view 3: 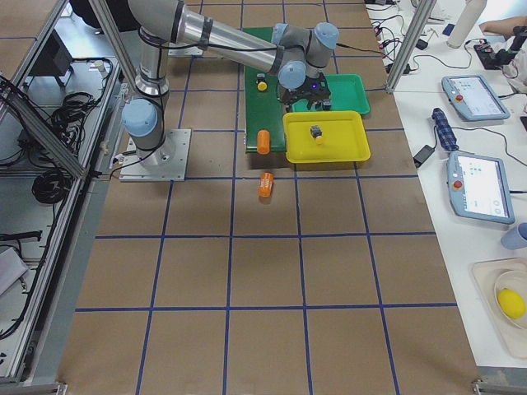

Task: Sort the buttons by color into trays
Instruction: 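Drop the yellow-capped button into the yellow tray with the right gripper, then return the right gripper to the belt end and wait for the button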

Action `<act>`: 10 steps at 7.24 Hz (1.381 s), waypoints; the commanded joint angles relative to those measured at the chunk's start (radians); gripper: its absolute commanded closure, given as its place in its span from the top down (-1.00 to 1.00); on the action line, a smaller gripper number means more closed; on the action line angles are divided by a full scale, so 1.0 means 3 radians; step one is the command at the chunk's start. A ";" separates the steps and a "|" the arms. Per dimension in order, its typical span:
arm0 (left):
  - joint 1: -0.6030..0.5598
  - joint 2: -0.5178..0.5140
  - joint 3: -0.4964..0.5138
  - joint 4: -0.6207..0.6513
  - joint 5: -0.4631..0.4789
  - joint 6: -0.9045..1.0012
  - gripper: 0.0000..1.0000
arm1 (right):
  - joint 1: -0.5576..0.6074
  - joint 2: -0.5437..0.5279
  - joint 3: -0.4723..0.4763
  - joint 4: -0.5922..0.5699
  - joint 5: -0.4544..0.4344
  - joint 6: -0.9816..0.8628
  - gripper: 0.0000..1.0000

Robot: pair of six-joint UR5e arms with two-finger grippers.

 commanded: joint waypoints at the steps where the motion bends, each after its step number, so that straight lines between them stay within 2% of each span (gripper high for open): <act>1: 0.0002 0.0028 -0.0066 0.0011 -0.0006 0.0009 1.00 | 0.0095 -0.0427 0.0661 -0.0204 0.0027 0.0327 0.97; 2: 0.0008 0.0029 -0.0071 0.0011 -0.0006 0.0009 1.00 | 0.0182 -0.0581 0.0943 -0.0647 0.0027 0.0461 1.00; 3: 0.0008 0.0029 -0.0071 0.0011 -0.0006 0.0009 1.00 | 0.0203 -0.0608 0.1053 -0.0773 0.0027 0.0523 1.00; 5: 0.0008 0.0029 -0.0071 0.0011 -0.0011 0.0009 1.00 | 0.0254 -0.0613 0.1099 -0.0790 0.0038 0.0534 1.00; 6: 0.0008 0.0034 -0.0071 0.0011 -0.0016 0.0009 1.00 | 0.0300 -0.0669 0.1130 -0.0790 0.0038 0.0736 1.00; 7: 0.0008 0.0034 -0.0071 0.0011 -0.0011 0.0009 1.00 | 0.0331 -0.0684 0.1216 -0.0805 0.0195 0.0865 1.00; 8: 0.0003 0.0029 -0.0066 0.0011 -0.0011 0.0009 1.00 | 0.0336 -0.0649 0.1263 -0.1013 0.0262 0.0978 1.00; 10: 0.0002 0.0029 -0.0066 0.0011 -0.0011 0.0009 1.00 | 0.0336 -0.0593 0.1294 -0.1076 0.0258 0.0958 1.00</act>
